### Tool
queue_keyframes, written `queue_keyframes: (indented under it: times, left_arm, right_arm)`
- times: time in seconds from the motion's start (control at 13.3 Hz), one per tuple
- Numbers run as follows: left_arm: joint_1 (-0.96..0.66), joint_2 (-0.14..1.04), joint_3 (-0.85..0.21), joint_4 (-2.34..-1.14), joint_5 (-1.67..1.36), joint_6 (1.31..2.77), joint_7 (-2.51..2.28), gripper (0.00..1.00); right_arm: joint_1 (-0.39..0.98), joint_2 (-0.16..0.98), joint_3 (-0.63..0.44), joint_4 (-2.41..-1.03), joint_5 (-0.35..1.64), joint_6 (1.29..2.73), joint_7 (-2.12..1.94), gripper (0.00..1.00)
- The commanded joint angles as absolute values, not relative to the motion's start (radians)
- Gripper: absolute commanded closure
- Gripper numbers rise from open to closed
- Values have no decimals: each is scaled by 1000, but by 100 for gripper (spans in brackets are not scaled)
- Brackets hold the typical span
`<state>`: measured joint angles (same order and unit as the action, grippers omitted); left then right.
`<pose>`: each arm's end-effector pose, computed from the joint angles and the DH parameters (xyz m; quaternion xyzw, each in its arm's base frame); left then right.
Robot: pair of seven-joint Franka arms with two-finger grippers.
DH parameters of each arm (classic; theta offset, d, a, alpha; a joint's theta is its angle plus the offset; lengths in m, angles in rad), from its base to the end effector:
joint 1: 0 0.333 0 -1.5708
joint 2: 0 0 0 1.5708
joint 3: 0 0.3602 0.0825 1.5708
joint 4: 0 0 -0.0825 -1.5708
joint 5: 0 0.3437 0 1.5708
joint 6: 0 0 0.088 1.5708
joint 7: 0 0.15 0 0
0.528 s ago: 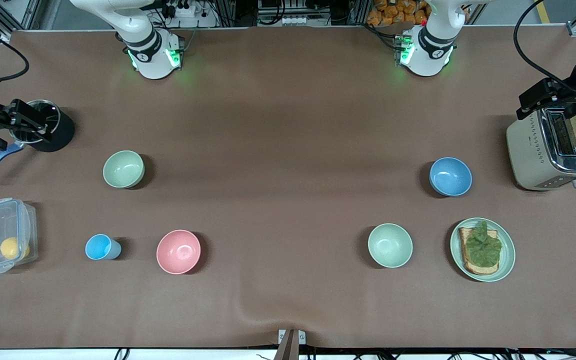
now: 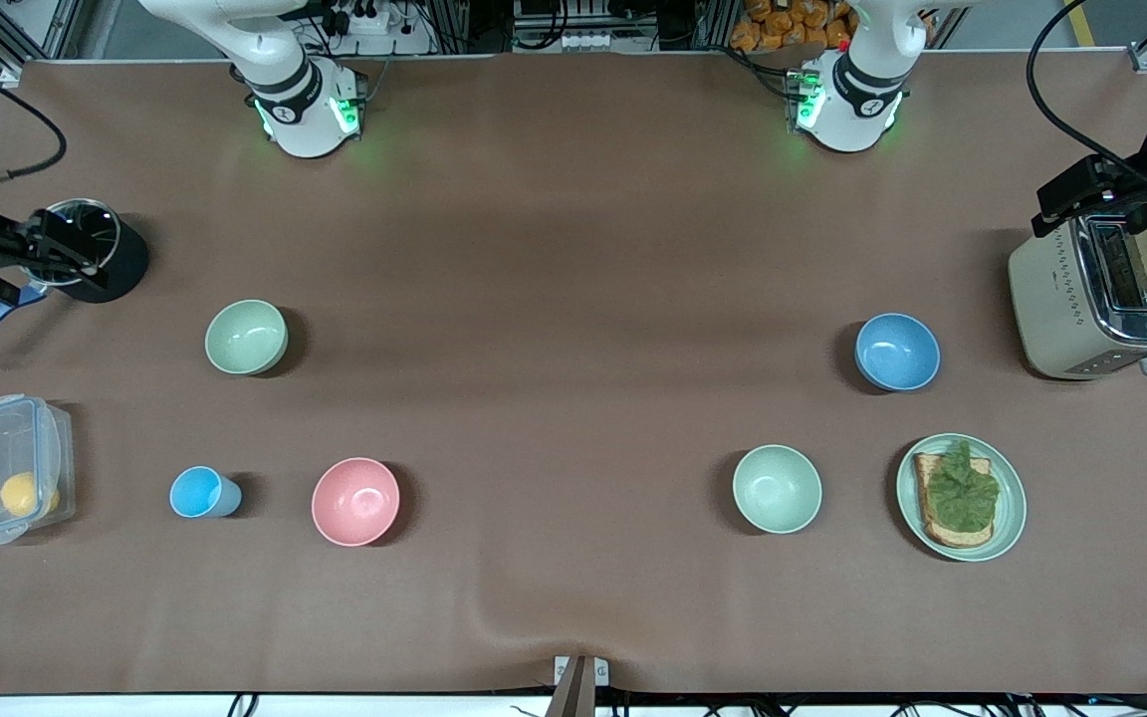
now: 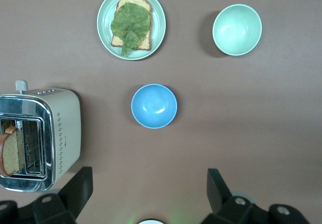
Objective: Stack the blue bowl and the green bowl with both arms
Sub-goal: 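Reach the right gripper to the green bowl while the left gripper reaches the blue bowl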
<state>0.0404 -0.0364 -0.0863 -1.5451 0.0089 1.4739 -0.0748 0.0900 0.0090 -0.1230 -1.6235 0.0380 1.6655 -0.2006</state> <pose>0.4895 -0.0220 0.6466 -0.9997 -0.0149 0.0171 0.0070 0.5267 -0.0117 0.6067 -0.9963 -0.0822 -0.0186 0.0163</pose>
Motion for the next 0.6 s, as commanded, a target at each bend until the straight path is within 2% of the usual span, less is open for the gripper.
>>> queue_keyframes:
  times: [0.0, 0.15, 0.53]
  left_arm:
    - [43, 9, -91, -1552, 90, 1460, -61, 0]
    - [40, 52, -90, -1592, 122, 1494, -80, 0]
    - [147, 64, -90, -1964, 129, 1929, -60, 0]
  right_arm:
    - [80, 41, -126, -1655, 14, 1669, -198, 0]
    - [48, 84, -127, -1666, 26, 1667, -201, 0]
    - [-17, 113, -127, -1811, 28, 1814, -299, 0]
